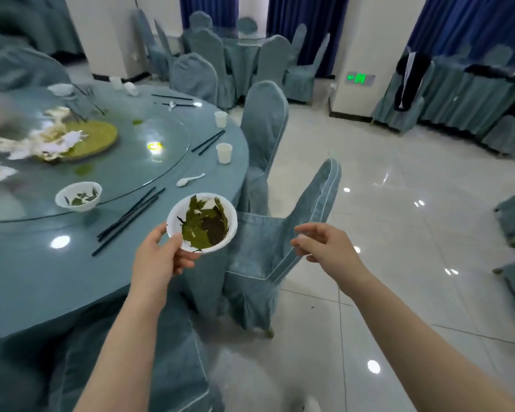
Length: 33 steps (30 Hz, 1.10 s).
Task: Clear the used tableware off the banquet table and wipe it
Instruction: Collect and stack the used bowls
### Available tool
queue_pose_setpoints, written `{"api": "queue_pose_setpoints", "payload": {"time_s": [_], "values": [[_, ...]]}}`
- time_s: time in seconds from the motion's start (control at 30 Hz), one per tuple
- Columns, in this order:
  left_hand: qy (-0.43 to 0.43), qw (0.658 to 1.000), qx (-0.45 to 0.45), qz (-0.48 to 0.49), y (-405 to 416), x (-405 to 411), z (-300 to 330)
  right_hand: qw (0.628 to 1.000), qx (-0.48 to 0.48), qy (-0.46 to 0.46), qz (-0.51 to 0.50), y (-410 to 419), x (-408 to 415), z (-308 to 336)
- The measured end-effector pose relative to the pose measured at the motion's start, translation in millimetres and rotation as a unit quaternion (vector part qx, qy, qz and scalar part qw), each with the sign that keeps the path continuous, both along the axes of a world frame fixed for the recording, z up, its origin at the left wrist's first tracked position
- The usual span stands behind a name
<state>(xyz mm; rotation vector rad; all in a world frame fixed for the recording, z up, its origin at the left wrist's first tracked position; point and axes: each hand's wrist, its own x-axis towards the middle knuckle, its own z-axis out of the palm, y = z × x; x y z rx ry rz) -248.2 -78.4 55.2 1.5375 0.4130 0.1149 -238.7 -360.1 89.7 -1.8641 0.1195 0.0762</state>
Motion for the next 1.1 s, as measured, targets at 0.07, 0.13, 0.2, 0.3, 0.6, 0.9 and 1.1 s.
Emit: {"api": "queue_pose_setpoints", "payload": {"time_s": [0.07,0.13,0.2,0.3,0.6,0.9,1.1], "values": [[0.008,0.999,0.004,0.04,-7.0,14.6,-6.4,0.999,0.016,0.015,0.04,-5.5,41.6,-10.6],[0.015,0.996,-0.005,0.087,-12.8,23.4,-11.9,0.996,0.02,0.029,0.086,-8.5,77.2,-19.4],[0.014,0.991,-0.004,0.136,-15.3,35.0,-13.0,0.99,0.02,0.046,0.129,-5.9,115.2,-22.8],[0.017,0.979,-0.003,0.203,-14.8,51.4,-6.1,0.979,0.021,0.061,0.193,15.0,170.9,-21.8],[0.018,0.943,0.012,0.331,36.0,61.7,11.8,0.935,0.032,0.072,0.344,149.1,251.2,-35.7],[0.027,0.917,0.01,0.399,115.9,52.9,10.6,0.912,-0.006,0.091,0.4,264.2,280.8,-52.0],[0.049,0.892,0.011,0.449,152.8,57.8,-2.6,0.892,-0.044,0.09,0.44,343.4,316.1,-72.4]]}}
